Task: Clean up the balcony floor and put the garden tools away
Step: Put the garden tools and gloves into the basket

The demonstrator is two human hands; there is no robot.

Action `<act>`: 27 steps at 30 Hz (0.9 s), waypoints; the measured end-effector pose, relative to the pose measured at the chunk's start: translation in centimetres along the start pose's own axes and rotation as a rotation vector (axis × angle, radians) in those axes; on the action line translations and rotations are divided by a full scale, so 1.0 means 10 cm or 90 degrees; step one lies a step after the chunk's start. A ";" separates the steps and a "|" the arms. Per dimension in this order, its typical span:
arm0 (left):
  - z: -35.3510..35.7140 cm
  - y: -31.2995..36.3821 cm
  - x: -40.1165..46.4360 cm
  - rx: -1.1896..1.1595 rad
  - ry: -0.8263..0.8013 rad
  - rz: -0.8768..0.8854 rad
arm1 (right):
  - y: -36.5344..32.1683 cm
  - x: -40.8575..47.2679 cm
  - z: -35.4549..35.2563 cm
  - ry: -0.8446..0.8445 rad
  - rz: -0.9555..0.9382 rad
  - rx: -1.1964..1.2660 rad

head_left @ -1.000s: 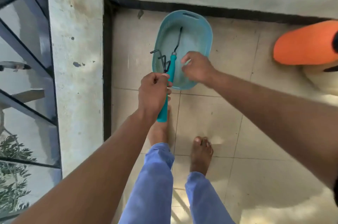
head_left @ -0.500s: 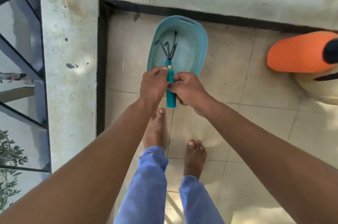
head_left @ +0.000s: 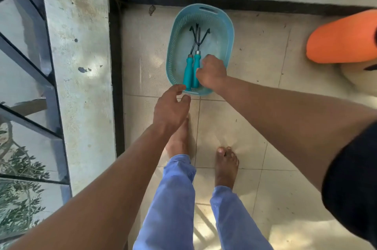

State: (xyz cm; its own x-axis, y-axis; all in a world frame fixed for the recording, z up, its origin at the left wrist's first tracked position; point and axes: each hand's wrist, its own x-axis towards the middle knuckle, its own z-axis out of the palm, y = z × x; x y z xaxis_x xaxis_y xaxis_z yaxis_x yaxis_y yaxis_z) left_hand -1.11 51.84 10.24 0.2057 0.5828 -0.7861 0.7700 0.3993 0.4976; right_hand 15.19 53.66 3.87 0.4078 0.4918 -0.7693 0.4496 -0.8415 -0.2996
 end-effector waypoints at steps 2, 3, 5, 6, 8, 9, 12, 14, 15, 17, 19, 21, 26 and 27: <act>-0.02 0.08 -0.10 -0.010 -0.004 -0.021 | 0.08 -0.19 -0.06 0.009 -0.003 0.022; -0.03 0.15 -0.15 -0.011 -0.006 -0.024 | 0.11 -0.30 -0.09 0.010 -0.005 0.041; -0.05 0.28 -0.26 -0.013 -0.013 -0.026 | 0.16 -0.55 -0.14 0.004 -0.004 0.079; -0.07 0.35 -0.31 -0.015 -0.019 -0.023 | 0.19 -0.67 -0.17 0.002 -0.001 0.103; -0.09 0.50 -0.43 -0.021 -0.034 -0.016 | 0.21 -0.92 -0.23 0.001 0.011 0.178; -0.10 0.56 -0.50 -0.027 -0.038 -0.014 | 0.20 -1.05 -0.27 0.004 0.020 0.217; -0.13 0.70 -0.75 -0.039 -0.037 0.000 | 0.20 -1.41 -0.44 0.012 0.041 0.304; -0.14 0.76 -0.95 -0.047 -0.028 0.016 | 0.22 -1.64 -0.55 0.016 0.041 0.345; -0.13 0.78 -1.05 -0.054 -0.025 0.025 | 0.24 -1.75 -0.60 0.024 0.038 0.359; -0.11 0.81 -1.28 -0.060 -0.023 0.045 | 0.32 -1.97 -0.71 0.039 0.035 0.378; -0.06 0.83 -1.52 -0.078 -0.009 0.054 | 0.40 -2.20 -0.81 0.042 0.026 0.395; 0.02 0.84 -1.76 -0.109 0.007 0.062 | 0.50 -2.43 -0.90 0.043 0.016 0.401; 0.26 0.84 -2.37 -0.130 0.007 0.100 | 0.89 -2.97 -1.05 0.058 -0.001 0.400; 0.30 0.83 -2.49 -0.122 0.004 0.108 | 0.98 -3.09 -1.06 0.061 -0.001 0.400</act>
State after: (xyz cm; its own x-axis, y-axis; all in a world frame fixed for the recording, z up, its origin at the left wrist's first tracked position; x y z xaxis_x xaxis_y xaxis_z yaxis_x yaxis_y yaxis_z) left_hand 1.99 38.52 32.80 0.3182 0.6577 -0.6828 0.5956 0.4216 0.6837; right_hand 15.46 32.57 30.67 0.4900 0.4869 -0.7231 -0.0893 -0.7971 -0.5973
